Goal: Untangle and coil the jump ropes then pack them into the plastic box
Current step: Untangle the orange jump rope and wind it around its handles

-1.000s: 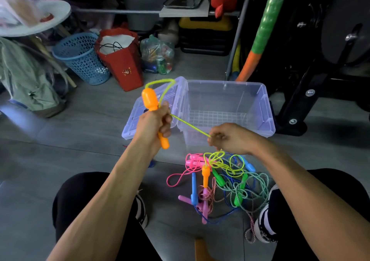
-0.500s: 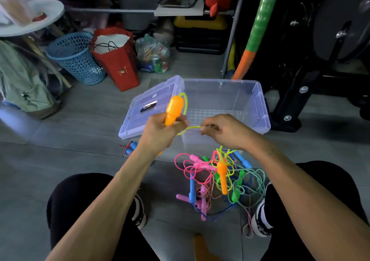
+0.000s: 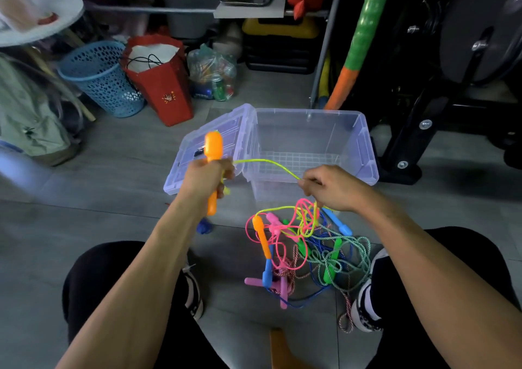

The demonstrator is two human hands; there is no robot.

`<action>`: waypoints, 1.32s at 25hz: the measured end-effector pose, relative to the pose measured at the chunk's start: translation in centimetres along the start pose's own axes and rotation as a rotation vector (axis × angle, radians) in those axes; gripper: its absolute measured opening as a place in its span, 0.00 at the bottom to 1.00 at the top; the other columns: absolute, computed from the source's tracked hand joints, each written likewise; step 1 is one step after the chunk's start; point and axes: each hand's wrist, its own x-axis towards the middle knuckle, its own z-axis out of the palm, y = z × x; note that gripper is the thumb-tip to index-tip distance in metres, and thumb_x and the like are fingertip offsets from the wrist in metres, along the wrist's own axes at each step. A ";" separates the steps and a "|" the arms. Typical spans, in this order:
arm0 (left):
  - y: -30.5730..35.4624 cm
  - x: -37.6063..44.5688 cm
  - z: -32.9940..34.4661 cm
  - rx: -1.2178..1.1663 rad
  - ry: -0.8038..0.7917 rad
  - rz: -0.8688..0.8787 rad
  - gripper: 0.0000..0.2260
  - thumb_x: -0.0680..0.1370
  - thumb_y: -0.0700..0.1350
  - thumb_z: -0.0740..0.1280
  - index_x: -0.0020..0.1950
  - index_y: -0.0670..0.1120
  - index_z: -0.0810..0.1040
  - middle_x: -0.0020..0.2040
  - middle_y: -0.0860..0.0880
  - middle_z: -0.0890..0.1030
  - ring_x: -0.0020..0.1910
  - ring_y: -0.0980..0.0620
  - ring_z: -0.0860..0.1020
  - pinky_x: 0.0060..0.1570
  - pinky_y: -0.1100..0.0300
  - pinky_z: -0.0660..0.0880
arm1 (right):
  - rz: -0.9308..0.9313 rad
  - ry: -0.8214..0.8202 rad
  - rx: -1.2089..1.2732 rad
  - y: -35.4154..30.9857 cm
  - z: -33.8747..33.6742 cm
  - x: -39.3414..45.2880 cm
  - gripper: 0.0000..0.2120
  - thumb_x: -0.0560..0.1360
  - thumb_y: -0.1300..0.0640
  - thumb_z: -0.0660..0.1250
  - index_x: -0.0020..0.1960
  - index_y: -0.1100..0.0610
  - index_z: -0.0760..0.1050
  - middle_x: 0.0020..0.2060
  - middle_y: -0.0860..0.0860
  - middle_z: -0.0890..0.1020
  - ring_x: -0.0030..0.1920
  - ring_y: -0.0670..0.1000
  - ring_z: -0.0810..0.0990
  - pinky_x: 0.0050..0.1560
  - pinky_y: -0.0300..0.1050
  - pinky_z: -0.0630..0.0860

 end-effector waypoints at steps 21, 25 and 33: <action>0.6 -3.2 2.2 -0.272 -0.055 0.295 0.12 0.79 0.43 0.67 0.35 0.44 0.75 0.27 0.49 0.66 0.23 0.54 0.64 0.27 0.63 0.66 | -0.102 0.024 0.282 -0.6 1.2 -0.3 0.09 0.79 0.60 0.63 0.40 0.54 0.75 0.34 0.50 0.80 0.35 0.47 0.79 0.40 0.42 0.75; 2.0 -1.7 -0.8 -0.641 0.066 0.211 0.11 0.79 0.40 0.62 0.37 0.46 0.72 0.26 0.53 0.65 0.22 0.56 0.62 0.23 0.64 0.61 | -0.044 -0.105 -0.097 1.8 2.7 0.0 0.11 0.79 0.57 0.61 0.38 0.55 0.75 0.33 0.50 0.79 0.35 0.50 0.77 0.40 0.44 0.70; -1.5 -1.2 -0.3 0.114 -0.137 -0.169 0.05 0.76 0.45 0.68 0.44 0.45 0.75 0.33 0.47 0.80 0.21 0.53 0.62 0.25 0.64 0.61 | -0.038 0.022 0.197 -0.6 1.4 -0.1 0.19 0.83 0.50 0.55 0.36 0.52 0.75 0.34 0.48 0.83 0.36 0.47 0.80 0.43 0.44 0.75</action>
